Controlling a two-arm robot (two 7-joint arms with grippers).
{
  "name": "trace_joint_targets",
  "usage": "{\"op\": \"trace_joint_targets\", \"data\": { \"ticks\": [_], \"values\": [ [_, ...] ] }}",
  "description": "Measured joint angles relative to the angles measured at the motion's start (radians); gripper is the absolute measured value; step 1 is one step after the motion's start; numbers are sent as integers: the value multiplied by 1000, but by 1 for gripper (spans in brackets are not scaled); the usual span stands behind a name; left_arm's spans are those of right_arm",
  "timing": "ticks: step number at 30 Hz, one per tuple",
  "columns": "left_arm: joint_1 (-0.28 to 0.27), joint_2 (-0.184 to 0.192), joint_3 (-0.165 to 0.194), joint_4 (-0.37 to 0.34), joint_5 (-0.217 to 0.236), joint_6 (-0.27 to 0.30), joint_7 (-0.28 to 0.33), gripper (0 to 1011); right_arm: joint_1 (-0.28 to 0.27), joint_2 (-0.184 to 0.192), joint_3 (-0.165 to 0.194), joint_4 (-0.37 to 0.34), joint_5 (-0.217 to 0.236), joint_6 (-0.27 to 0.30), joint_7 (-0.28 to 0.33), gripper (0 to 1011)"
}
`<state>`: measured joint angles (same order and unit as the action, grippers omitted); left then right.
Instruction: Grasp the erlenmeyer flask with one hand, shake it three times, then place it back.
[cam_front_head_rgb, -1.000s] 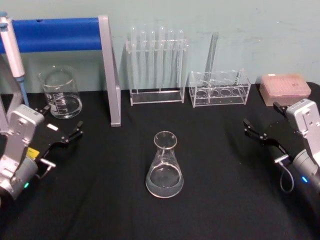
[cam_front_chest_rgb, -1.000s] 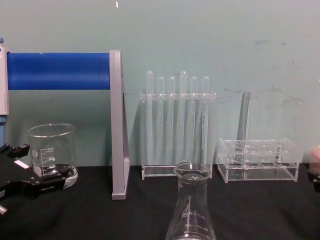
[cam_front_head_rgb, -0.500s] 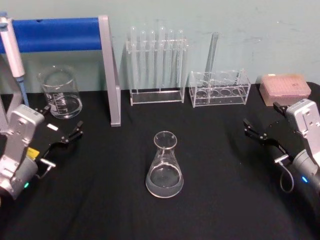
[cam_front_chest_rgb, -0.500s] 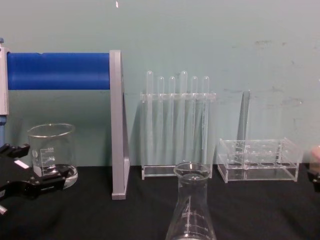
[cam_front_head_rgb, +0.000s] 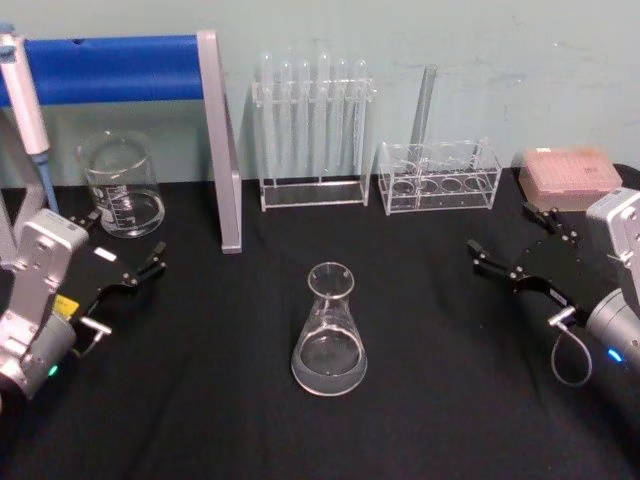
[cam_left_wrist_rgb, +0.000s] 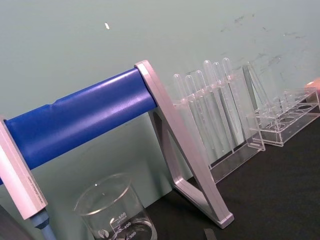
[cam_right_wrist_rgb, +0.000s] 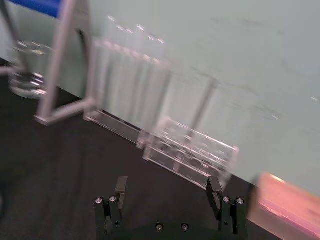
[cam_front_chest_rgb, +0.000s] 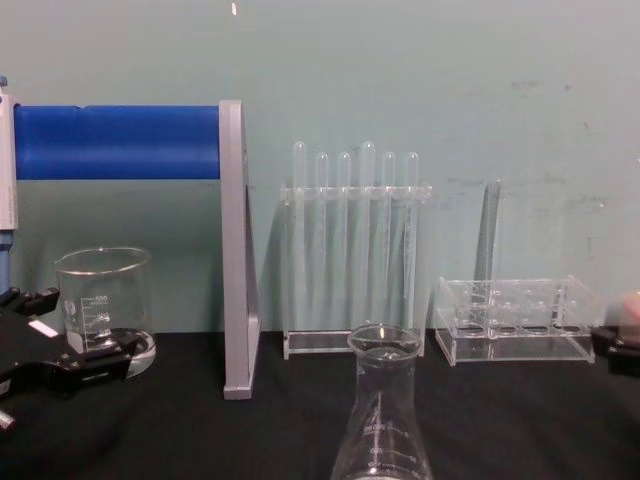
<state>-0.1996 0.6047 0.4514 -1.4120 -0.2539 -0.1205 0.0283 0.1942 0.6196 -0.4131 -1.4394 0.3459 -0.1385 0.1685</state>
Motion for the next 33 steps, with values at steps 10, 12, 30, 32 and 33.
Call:
{"op": "trace_joint_targets", "data": {
  "ticks": [10,12,30,32,33],
  "values": [
    [0,0,0,0,0,0,0,1001,-27,21,12,-65,90,-17,183,1000],
    [0,0,0,0,0,0,0,1001,-32,23,12,-77,105,-17,219,1000],
    [0,0,0,0,0,0,0,1001,-33,15,-23,-112,184,28,470,1000],
    [0,0,0,0,0,0,0,1001,-28,13,-28,-108,192,40,491,1000],
    [0,0,0,0,0,0,0,1002,-21,11,-35,-103,199,50,508,1000]
  ]
}}
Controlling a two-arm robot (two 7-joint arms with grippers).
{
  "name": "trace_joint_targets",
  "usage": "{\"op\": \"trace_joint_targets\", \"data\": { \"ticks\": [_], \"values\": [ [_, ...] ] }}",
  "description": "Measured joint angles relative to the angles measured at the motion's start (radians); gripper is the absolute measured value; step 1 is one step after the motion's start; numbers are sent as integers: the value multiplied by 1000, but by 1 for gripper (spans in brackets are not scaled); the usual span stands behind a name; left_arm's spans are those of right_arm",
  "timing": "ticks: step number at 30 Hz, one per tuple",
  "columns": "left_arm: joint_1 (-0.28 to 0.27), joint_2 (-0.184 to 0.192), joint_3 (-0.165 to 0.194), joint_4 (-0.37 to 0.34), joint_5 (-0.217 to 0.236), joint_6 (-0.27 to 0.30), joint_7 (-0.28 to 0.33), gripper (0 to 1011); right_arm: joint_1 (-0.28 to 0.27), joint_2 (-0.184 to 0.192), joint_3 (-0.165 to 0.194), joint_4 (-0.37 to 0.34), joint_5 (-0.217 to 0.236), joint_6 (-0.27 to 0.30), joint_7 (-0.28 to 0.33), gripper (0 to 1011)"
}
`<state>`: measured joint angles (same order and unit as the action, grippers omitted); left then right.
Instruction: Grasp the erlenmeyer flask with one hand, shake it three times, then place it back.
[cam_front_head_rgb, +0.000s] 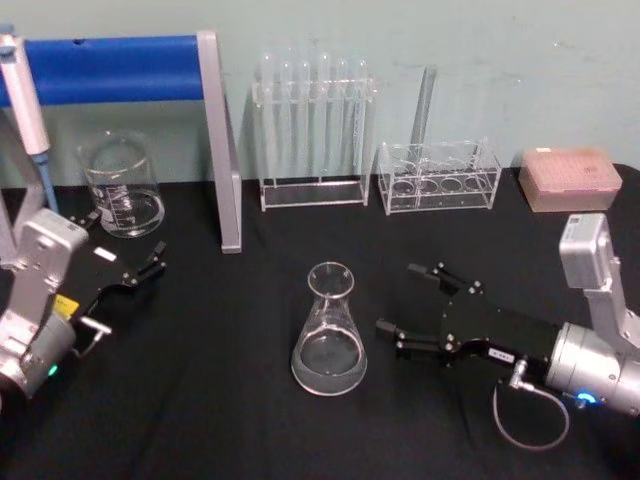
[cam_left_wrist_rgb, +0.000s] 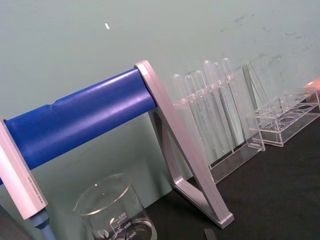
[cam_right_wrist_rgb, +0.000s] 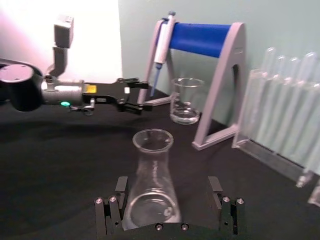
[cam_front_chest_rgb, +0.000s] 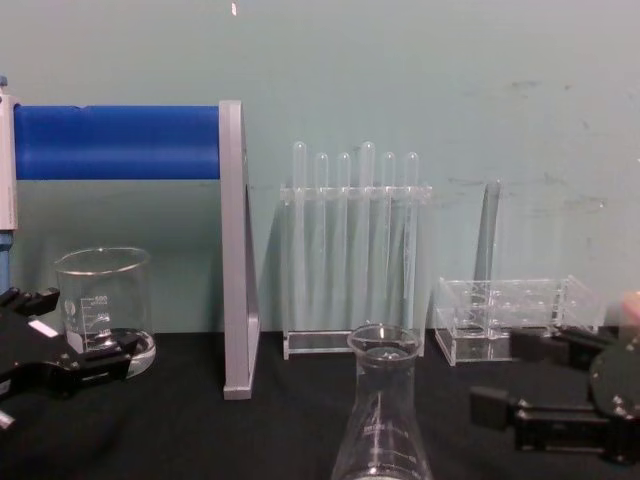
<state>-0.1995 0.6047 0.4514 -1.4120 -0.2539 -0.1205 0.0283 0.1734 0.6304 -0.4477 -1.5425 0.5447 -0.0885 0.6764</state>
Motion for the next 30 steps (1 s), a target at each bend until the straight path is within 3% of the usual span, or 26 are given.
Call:
{"op": "trace_joint_targets", "data": {
  "ticks": [13,30],
  "values": [
    [0,0,0,0,0,0,0,1001,88,-55,-71,91,29,32,84,1000],
    [0,0,0,0,0,0,0,1001,193,-133,-128,210,22,14,109,1000]
  ]
}}
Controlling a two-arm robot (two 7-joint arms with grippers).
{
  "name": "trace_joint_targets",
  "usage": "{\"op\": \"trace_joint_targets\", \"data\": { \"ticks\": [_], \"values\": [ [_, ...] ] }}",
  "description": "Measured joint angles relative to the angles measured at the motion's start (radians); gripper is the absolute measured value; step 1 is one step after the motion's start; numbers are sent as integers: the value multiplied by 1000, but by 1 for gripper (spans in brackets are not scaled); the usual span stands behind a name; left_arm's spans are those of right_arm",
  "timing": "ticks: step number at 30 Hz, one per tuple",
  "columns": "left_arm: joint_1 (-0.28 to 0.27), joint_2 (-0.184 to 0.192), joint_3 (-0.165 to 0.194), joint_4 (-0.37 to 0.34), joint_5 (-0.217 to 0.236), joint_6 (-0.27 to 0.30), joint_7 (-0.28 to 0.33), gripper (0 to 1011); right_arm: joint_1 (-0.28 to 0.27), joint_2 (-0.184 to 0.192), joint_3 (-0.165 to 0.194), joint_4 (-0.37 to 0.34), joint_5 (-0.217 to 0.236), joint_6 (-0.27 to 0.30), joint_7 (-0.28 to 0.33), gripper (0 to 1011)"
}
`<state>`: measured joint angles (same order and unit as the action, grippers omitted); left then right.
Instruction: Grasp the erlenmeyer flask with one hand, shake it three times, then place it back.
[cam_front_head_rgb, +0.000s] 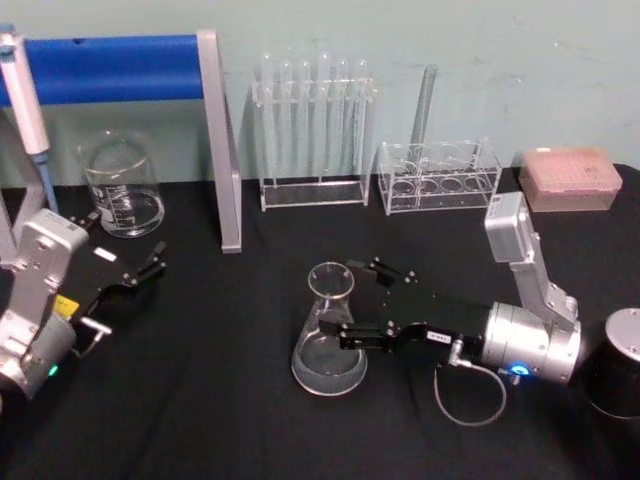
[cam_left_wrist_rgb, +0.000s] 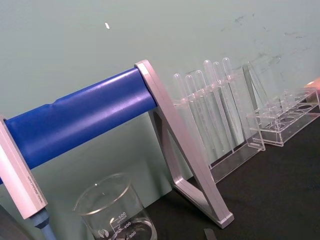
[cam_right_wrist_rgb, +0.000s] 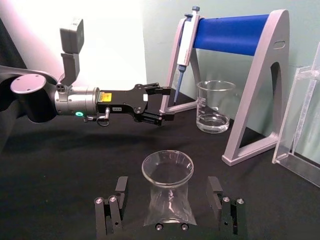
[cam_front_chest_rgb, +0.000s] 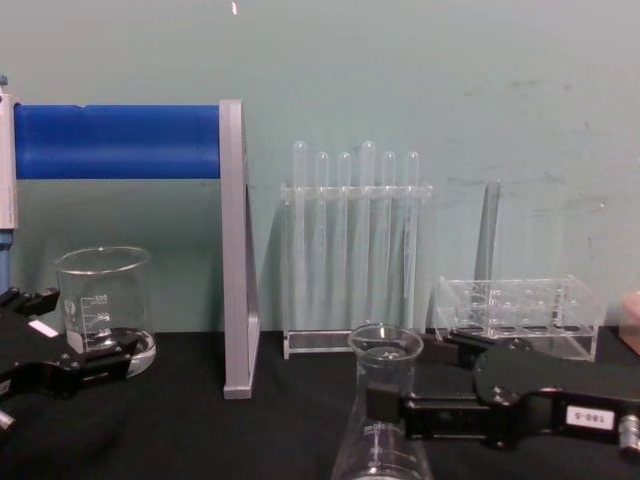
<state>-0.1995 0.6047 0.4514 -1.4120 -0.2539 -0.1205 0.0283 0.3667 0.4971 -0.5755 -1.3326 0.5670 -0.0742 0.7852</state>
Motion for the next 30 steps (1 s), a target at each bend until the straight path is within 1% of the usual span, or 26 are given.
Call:
{"op": "trace_joint_targets", "data": {
  "ticks": [5,11,19,30],
  "values": [
    [0,0,0,0,0,0,0,1001,21,-15,-11,23,-6,-5,3,1000],
    [0,0,0,0,0,0,0,1001,34,-24,-19,37,-12,-7,3,1000],
    [0,0,0,0,0,0,0,1001,40,-25,-27,41,-17,-5,3,1000],
    [0,0,0,0,0,0,0,1001,39,-24,-28,36,-22,-2,-5,1000]
  ]
}}
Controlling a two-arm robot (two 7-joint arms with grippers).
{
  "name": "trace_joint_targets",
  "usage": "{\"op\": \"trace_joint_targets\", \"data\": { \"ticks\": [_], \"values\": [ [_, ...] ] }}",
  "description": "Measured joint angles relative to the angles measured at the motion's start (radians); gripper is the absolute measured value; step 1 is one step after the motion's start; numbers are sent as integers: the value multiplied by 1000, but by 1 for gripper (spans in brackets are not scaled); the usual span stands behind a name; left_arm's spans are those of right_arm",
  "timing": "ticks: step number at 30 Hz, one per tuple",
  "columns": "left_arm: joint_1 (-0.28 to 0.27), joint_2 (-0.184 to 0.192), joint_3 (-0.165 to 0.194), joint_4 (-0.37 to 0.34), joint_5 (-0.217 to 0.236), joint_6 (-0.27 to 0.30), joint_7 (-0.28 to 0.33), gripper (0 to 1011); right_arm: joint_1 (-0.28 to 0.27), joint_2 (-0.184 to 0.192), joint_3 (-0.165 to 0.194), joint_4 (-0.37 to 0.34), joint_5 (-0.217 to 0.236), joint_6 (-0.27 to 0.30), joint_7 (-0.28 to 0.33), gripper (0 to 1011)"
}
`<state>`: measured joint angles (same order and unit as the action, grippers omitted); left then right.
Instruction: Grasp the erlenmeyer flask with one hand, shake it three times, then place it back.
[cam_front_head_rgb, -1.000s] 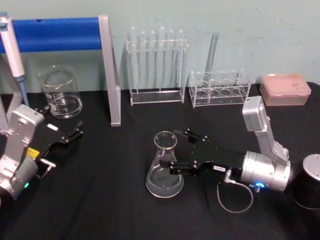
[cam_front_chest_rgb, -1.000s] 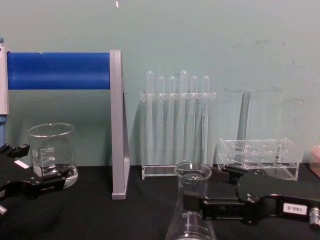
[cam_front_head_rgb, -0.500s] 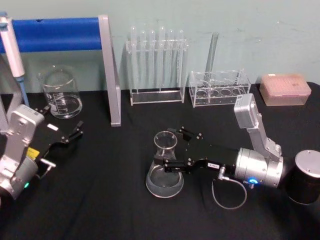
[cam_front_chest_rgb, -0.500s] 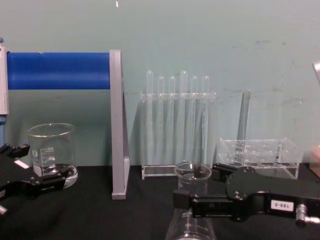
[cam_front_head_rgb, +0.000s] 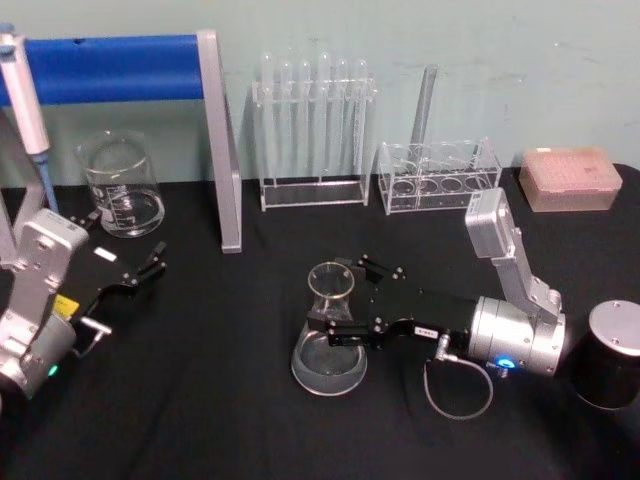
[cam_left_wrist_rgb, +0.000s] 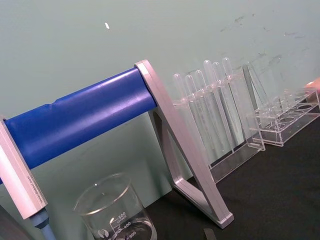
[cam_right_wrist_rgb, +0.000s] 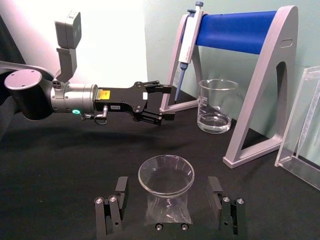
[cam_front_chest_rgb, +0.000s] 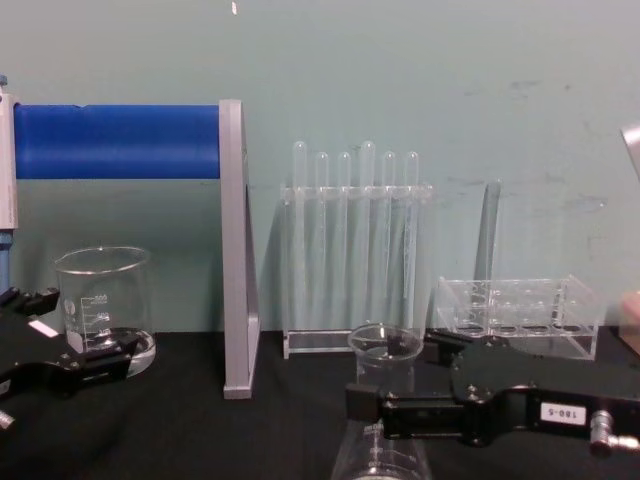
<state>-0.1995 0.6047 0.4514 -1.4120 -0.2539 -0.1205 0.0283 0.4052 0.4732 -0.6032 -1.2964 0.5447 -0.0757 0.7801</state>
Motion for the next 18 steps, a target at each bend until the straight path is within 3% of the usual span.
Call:
{"op": "trace_joint_targets", "data": {
  "ticks": [18],
  "values": [
    [0,0,0,0,0,0,0,1001,0,0,1,0,0,0,0,1000]
  ]
}}
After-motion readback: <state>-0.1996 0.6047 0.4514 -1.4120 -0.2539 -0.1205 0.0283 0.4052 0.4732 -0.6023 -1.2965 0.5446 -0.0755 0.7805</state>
